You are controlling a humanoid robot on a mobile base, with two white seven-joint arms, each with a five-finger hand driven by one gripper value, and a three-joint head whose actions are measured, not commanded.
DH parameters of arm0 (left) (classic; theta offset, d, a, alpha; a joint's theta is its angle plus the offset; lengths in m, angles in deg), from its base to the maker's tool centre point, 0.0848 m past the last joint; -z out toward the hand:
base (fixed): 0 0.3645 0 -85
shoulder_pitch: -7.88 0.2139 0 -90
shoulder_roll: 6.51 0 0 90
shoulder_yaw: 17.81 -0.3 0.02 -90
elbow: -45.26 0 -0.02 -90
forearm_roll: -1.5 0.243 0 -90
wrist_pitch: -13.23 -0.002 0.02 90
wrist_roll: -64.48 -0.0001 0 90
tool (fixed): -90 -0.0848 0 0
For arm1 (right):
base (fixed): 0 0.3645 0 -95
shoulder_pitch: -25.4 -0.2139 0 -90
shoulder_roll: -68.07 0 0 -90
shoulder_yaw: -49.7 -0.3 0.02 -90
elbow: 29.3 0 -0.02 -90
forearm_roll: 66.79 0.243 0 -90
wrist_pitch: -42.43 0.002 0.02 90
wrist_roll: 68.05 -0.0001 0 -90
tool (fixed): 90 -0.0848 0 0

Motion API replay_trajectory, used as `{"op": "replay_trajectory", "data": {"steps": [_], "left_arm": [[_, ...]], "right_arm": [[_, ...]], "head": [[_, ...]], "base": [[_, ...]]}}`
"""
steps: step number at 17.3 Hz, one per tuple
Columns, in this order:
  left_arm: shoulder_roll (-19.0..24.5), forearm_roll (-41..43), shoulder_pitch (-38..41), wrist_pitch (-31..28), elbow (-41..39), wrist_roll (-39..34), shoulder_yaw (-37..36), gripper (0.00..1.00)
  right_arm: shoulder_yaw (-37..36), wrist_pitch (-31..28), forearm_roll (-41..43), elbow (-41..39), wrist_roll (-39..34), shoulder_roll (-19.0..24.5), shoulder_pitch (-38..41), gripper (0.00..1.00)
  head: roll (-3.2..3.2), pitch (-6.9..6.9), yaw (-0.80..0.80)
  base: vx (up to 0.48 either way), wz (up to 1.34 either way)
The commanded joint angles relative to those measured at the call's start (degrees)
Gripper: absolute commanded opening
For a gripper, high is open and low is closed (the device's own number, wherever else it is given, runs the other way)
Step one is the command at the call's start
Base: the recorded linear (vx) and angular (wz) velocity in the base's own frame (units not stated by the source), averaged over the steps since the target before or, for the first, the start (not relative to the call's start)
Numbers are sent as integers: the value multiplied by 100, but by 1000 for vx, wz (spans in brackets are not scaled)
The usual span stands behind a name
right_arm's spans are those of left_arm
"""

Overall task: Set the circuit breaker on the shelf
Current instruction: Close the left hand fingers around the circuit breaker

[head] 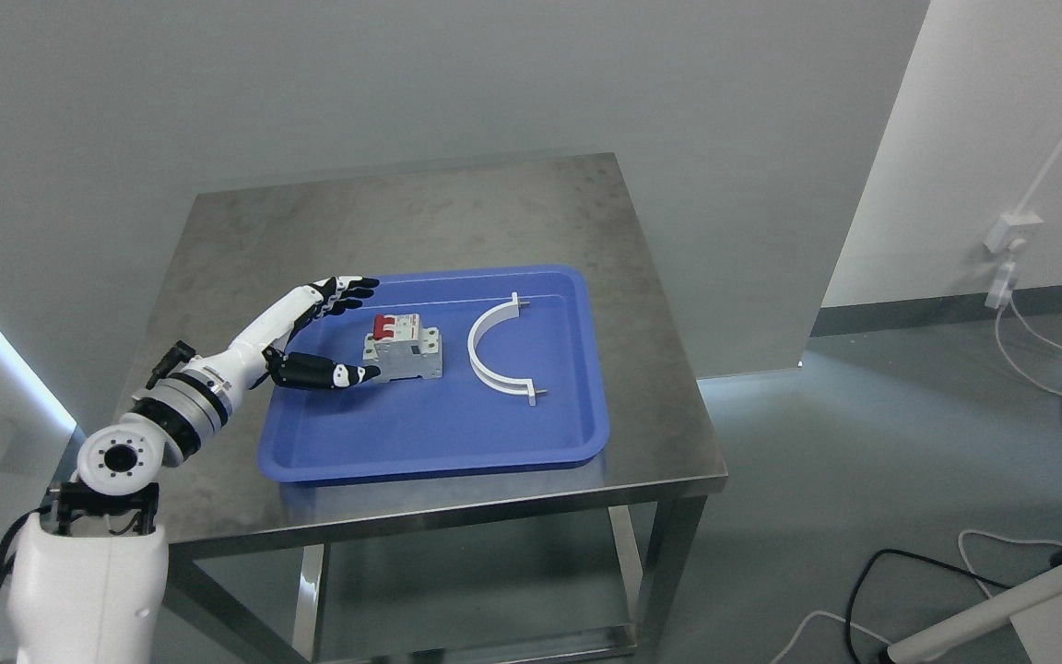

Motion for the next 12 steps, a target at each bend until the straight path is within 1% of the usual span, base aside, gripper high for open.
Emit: {"op": "replay_trajectory", "data": {"steps": [1,4,7,9,10,11,12], "left_arm": [[-38,221,-91,-10,343,64,-440,67],[-116,221,-91,16,369,55,-413,57],[-231,221,-91,34,387,46,-369,45],[-310,221,-82,113,387,37,-317,33],[-371,221,-82,252,387,20,-186,23],[-424,221,-91,402,413,20,-63,16],[-468,203,-91,499,431,11,43,14]], "right_arm": [[114,-374,0,0,20,-100,0,100],[114,-374,0,0,20,-100,0,100],[114,-374,0,0,20,-100,0,100],[114,-374,0,0,20,-100,0,100],[114,-374,0,0,20,-100,0,100],[114,-374,0,0,20,-100,0,100],[114,-383,0,0,20,-100,0,100]], "head": [[0,0,0],[0,0,0],[0,0,0],[0,0,0],[0,0,0],[0,0,0],[0,0,0]], "base": [[0,0],[0,0],[0,0],[0,0],[0,0],[0,0],[0,0]]}}
